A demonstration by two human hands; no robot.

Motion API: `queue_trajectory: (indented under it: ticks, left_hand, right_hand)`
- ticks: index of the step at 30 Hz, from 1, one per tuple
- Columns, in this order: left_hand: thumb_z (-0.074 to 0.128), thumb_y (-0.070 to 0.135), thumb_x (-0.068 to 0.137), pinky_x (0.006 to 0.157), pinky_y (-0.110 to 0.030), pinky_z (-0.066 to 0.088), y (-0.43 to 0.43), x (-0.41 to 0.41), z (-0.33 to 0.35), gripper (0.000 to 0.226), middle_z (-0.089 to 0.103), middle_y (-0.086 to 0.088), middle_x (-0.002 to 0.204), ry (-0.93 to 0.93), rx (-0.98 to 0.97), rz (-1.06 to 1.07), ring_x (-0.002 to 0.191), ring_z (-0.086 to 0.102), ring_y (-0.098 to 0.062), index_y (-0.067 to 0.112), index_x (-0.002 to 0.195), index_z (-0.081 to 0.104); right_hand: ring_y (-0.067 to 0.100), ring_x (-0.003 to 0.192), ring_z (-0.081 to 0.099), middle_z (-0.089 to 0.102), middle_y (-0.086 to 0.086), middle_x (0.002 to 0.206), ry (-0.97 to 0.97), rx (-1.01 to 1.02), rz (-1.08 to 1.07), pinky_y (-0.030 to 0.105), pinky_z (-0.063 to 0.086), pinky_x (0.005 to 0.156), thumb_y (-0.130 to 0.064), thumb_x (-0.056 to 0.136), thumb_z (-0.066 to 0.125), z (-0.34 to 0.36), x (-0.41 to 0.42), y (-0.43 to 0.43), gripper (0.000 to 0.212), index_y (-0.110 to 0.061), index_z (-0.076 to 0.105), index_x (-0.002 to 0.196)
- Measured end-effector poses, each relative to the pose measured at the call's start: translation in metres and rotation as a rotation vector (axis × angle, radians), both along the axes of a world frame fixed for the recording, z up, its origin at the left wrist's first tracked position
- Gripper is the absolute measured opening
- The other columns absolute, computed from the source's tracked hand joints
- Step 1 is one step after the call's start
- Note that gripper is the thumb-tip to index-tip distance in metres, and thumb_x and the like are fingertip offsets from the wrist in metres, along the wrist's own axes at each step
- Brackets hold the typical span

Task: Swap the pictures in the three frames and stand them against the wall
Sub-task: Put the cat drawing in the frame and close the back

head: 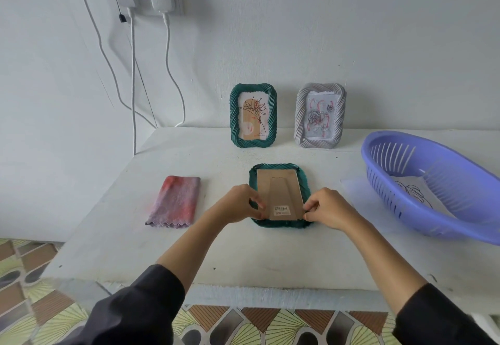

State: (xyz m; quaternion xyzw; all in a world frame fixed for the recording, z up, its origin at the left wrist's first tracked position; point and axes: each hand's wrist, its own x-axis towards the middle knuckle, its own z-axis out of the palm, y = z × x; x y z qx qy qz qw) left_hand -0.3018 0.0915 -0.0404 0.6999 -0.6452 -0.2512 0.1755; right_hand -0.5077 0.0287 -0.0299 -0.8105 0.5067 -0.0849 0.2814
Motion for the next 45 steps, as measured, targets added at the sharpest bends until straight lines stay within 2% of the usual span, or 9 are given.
queue_trajectory:
  ticks: [3, 9, 16, 19, 23, 26, 28, 32, 45]
  left_hand:
    - [0.074, 0.020, 0.076, 0.067, -0.008, 0.031, 0.005, 0.001, -0.003, 0.023, 0.052, 0.004, 0.101, -0.017, -0.063, -0.056, 0.090, 0.044, -0.009, 0.016, 0.098, 0.073]
    - [0.075, 0.022, 0.076, 0.067, -0.004, 0.035, 0.010, 0.003, -0.004, 0.028, 0.063, 0.001, 0.113, -0.067, -0.078, -0.119, 0.097, 0.056, -0.012, 0.014, 0.102, 0.073]
    - [0.073, 0.030, 0.078, 0.086, -0.024, 0.046, 0.014, 0.005, -0.006, 0.028, 0.067, 0.004, 0.113, -0.131, -0.092, -0.128, 0.096, 0.060, -0.014, 0.018, 0.102, 0.073]
    - [0.071, 0.031, 0.080, 0.088, -0.023, 0.045, 0.019, 0.005, -0.010, 0.025, 0.067, 0.004, 0.115, -0.139, -0.121, -0.121, 0.098, 0.062, -0.012, 0.019, 0.101, 0.074]
    - [0.067, 0.030, 0.083, 0.089, -0.022, 0.045, 0.022, 0.005, -0.013, 0.022, 0.066, 0.003, 0.116, -0.143, -0.158, -0.140, 0.098, 0.062, -0.011, 0.021, 0.102, 0.074]
    - [0.066, 0.029, 0.084, 0.089, -0.025, 0.047, 0.024, 0.004, -0.015, 0.022, 0.066, 0.002, 0.116, -0.143, -0.173, -0.145, 0.098, 0.063, -0.012, 0.020, 0.103, 0.073]
    - [0.066, 0.029, 0.084, 0.088, -0.026, 0.047, 0.024, 0.004, -0.016, 0.023, 0.066, 0.002, 0.116, -0.148, -0.183, -0.138, 0.098, 0.063, -0.013, 0.019, 0.103, 0.073]
    - [0.065, 0.030, 0.085, 0.086, -0.026, 0.047, 0.024, 0.003, -0.020, 0.022, 0.066, 0.003, 0.116, -0.159, -0.196, -0.117, 0.098, 0.064, -0.013, 0.020, 0.103, 0.074]
    - [0.062, 0.032, 0.086, 0.074, -0.028, 0.048, 0.020, 0.002, -0.024, 0.021, 0.068, 0.007, 0.107, -0.205, -0.263, -0.089, 0.090, 0.064, -0.013, 0.019, 0.096, 0.074]
  right_hand:
    - [0.014, 0.076, 0.054, 0.059, 0.000, 0.082, -0.020, -0.025, 0.014, 0.021, 0.039, 0.066, -0.012, 0.075, 0.072, -0.007, -0.003, 0.005, 0.031, -0.005, 0.069, 0.105]
    - [0.011, 0.069, 0.049, 0.044, -0.016, 0.068, -0.009, -0.047, 0.126, 0.013, 0.033, 0.058, -0.019, 0.077, 0.073, -0.009, -0.013, 0.005, 0.041, -0.008, 0.064, 0.116]
    - [0.007, 0.066, 0.051, 0.060, -0.001, 0.082, -0.008, -0.074, 0.209, 0.020, 0.041, 0.067, -0.021, 0.075, 0.075, -0.010, -0.016, -0.004, 0.038, -0.010, 0.068, 0.110]
    - [0.007, 0.068, 0.052, 0.062, 0.000, 0.085, 0.005, -0.062, 0.258, 0.023, 0.043, 0.071, -0.019, 0.078, 0.073, -0.009, -0.015, -0.005, 0.032, -0.010, 0.069, 0.108]
    - [0.017, 0.078, 0.059, 0.067, 0.004, 0.087, 0.063, -0.068, 0.308, 0.032, 0.048, 0.077, -0.020, 0.079, 0.071, -0.003, -0.014, -0.008, 0.025, -0.008, 0.071, 0.101]
    - [0.013, 0.068, 0.054, 0.060, -0.003, 0.074, 0.150, -0.113, 0.374, 0.028, 0.041, 0.065, -0.023, 0.082, 0.067, -0.001, -0.012, -0.009, 0.019, -0.005, 0.070, 0.089]
    - [0.022, 0.069, 0.054, 0.061, 0.008, 0.075, 0.201, -0.158, 0.412, 0.030, 0.037, 0.062, -0.024, 0.084, 0.063, -0.002, -0.012, -0.009, 0.024, -0.001, 0.066, 0.080]
    - [0.030, 0.083, 0.058, 0.062, 0.016, 0.090, 0.253, -0.247, 0.471, 0.040, 0.045, 0.076, -0.026, 0.091, 0.053, -0.005, -0.015, -0.005, 0.032, 0.003, 0.064, 0.085]
    - [0.026, 0.080, 0.057, 0.059, 0.011, 0.089, 0.269, -0.354, 0.494, 0.034, 0.043, 0.072, -0.026, 0.096, 0.044, -0.008, -0.015, 0.004, 0.036, 0.003, 0.064, 0.088]
